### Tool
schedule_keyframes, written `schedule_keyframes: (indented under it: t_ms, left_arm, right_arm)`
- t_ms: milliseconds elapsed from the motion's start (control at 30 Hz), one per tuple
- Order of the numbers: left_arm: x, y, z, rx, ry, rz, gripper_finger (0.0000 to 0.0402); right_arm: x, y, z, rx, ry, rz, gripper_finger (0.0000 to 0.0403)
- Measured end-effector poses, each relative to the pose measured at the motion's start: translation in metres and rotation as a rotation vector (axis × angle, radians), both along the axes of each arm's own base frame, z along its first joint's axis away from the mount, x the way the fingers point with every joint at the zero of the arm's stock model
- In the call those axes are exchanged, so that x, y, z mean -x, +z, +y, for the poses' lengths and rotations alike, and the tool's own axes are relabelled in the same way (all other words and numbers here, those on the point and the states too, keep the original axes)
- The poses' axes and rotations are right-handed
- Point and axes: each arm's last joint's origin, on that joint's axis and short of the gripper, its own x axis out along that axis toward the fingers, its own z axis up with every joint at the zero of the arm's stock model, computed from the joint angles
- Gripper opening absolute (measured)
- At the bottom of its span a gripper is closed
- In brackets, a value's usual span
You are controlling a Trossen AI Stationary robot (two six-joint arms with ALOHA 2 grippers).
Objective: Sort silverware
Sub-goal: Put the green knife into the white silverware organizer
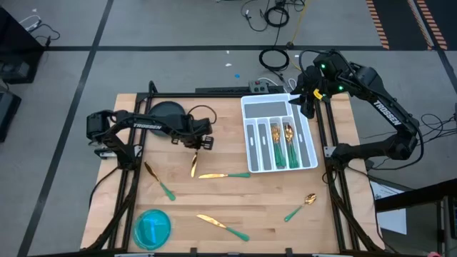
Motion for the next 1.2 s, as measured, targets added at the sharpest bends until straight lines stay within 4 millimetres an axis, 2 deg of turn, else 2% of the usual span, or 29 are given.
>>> schedule_keyframes:
  t_ms: [267,433,633,833,1033,1200]
  left_arm:
    - [-0.033,0.044,0.011,-0.191,-0.158,-0.208,0.0013]
    - [-0.051,0.074,0.016,-0.358,-0.348,-0.325,0.0013]
    - [-0.065,0.101,0.024,-0.492,-0.4,-0.468,0.0013]
    - [-0.078,0.118,0.025,-0.722,-0.616,-0.607,0.0013]
    - [-0.083,0.131,0.027,-1.016,-0.874,-0.598,0.0013]
    - [-0.087,0.135,0.027,-1.292,-1.169,-0.467,0.0013]
  right_arm:
    - [0.0,0.0,0.0,0.003,0.004,0.001,0.016]
    - [0.0,0.0,0.0,0.01,0.011,0.003,0.016]
    - [0.0,0.0,0.0,0.009,0.01,0.003,0.016]
    - [0.0,0.0,0.0,0.021,0.023,0.007,0.016]
    - [0.0,0.0,0.0,0.033,0.028,0.012,0.016]
    - [0.001,0.0,-0.001,0.043,0.012,0.023,0.016]
